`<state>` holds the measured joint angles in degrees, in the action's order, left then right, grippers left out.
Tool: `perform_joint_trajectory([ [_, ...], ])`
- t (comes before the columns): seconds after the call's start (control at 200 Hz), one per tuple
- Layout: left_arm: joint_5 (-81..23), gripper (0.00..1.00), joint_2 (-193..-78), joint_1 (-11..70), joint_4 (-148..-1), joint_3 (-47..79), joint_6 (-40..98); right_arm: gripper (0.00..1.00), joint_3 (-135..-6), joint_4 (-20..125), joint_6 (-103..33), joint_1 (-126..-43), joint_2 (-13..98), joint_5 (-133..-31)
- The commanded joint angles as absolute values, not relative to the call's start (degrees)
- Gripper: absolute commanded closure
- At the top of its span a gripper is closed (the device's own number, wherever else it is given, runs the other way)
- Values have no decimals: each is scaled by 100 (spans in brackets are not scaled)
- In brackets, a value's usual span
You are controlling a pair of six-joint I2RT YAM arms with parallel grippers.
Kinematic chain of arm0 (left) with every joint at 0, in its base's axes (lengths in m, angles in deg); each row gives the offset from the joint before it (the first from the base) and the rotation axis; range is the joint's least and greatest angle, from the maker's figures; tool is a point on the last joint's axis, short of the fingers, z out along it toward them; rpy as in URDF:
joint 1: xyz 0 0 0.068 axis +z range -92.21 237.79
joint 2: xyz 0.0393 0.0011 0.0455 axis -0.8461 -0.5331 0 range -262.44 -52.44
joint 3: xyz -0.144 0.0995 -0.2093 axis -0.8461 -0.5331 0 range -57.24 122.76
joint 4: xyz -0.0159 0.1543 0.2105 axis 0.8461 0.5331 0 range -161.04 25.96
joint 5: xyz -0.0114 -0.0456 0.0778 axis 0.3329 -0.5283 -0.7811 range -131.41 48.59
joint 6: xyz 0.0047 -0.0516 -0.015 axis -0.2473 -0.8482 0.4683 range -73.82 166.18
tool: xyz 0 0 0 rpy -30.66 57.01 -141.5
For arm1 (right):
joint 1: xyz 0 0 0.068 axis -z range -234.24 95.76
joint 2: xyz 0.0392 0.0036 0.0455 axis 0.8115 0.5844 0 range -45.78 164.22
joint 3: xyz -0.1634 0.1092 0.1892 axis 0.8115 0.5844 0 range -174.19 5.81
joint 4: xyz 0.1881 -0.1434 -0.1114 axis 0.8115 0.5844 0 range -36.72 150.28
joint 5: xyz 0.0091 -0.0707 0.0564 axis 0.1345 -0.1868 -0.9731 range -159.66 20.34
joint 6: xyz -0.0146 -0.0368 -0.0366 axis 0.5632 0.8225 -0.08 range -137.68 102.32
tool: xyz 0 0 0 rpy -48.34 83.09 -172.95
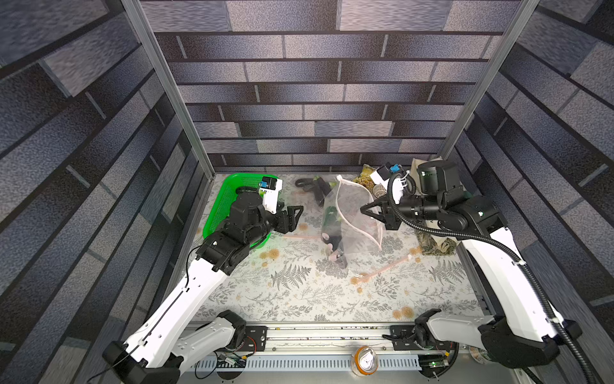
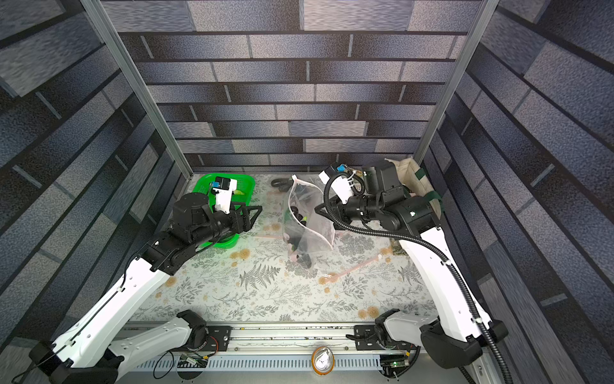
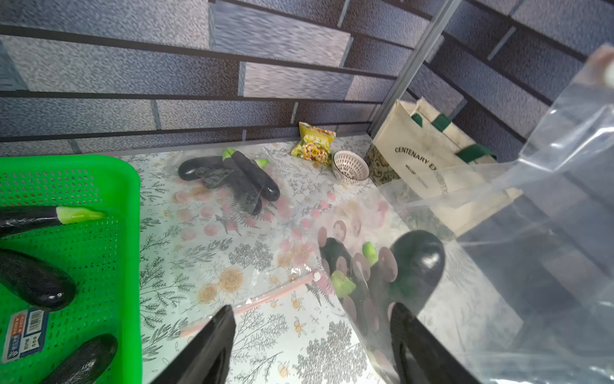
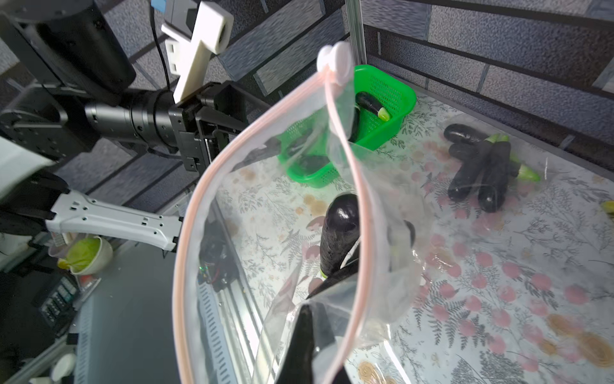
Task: Place the eggplant in a zip-top bag and seal the zipper
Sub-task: Adjust the zipper food storage bag at the center of the board.
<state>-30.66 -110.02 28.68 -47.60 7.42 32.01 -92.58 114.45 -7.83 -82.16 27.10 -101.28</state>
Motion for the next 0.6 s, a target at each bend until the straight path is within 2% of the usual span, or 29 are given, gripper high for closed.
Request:
perform_joint_trajectory([
  [0.0,-2246,24,-11031,2922,-4482,585,3945,100,-9350,12581,346,-8202,3180,-10504],
  [0.085,-1685,24,-11097,2890,-4710,332,4320,100,-9164,12500,928,-8212,3204,-11829],
  [0.16,-1284,23,-11098,2771,-5023,65,4640,100,-8900,12378,1571,-8233,3022,-12264],
  [0.276,-889,21,-11082,2379,-5305,-165,5283,100,-8602,12359,2473,-8236,2728,-12397],
  [0.371,-1020,19,-11054,2004,-5381,-232,5754,100,-8458,12569,3235,-8232,2596,-12498],
  [0.596,-760,17,-11079,1821,-5541,-40,5904,100,-8490,12937,3453,-8235,2704,-12227],
])
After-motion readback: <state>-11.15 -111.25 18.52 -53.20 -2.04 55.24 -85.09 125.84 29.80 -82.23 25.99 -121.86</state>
